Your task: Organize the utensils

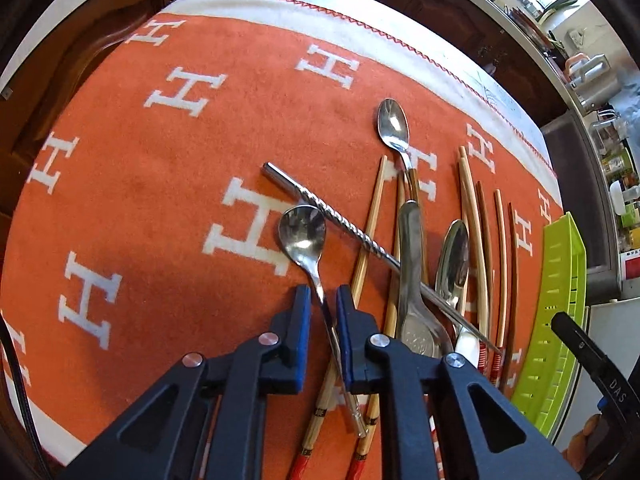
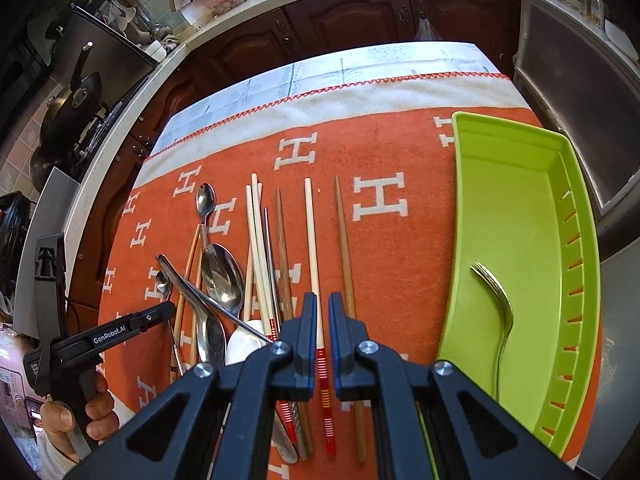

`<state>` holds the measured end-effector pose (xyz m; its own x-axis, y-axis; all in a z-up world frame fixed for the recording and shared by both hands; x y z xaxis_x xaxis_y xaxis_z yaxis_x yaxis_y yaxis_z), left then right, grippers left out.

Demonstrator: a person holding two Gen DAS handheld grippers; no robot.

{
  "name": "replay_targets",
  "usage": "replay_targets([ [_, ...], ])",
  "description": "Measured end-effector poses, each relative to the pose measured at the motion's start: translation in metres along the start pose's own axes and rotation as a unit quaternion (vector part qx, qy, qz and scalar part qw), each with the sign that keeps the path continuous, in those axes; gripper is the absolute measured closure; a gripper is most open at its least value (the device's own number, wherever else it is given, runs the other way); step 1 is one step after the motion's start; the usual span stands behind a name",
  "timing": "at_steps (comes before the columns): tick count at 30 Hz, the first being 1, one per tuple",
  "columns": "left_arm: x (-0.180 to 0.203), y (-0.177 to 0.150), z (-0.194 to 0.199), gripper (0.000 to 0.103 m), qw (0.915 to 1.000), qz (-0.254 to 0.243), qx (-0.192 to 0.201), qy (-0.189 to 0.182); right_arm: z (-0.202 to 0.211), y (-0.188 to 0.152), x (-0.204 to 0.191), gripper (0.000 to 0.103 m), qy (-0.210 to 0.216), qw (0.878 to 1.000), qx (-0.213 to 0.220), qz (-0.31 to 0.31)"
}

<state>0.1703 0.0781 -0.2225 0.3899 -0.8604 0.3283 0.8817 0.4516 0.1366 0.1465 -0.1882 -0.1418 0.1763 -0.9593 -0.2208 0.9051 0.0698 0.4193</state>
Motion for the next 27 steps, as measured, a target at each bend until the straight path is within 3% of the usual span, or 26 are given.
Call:
replay_targets([
  [7,-0.01,0.0,0.007,0.102,0.9998,0.008,-0.003,-0.016,-0.004,-0.003,-0.001,0.097,0.002,1.0,-0.011,-0.005],
  [16,-0.019,-0.009,0.044,0.102,0.999,-0.011,0.01,-0.042,-0.029,0.004,0.013,0.097,-0.014,0.998,-0.055,-0.034],
  [25,-0.022,-0.016,0.071,0.102,0.9966,-0.021,0.003,-0.08,-0.055,0.013,0.007,0.097,-0.059,0.994,-0.091,-0.018],
  [27,-0.019,-0.019,0.074,0.102,0.9961,-0.026,0.003,-0.084,-0.058,0.013,0.007,0.095,-0.052,0.994,-0.095,-0.022],
])
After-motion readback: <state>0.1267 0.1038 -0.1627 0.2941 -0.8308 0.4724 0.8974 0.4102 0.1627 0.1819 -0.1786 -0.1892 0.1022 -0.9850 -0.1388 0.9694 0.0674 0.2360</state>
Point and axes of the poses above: each gripper's, at about its wrist camera, not at the fingertips, and z roughly against the way its jaws point, x to its right, y to its top, the point moved 3 cm from there along -z, roughly the way its jaws point, and after that the axes turned 13 degrees about z, right-handed, at the moved point
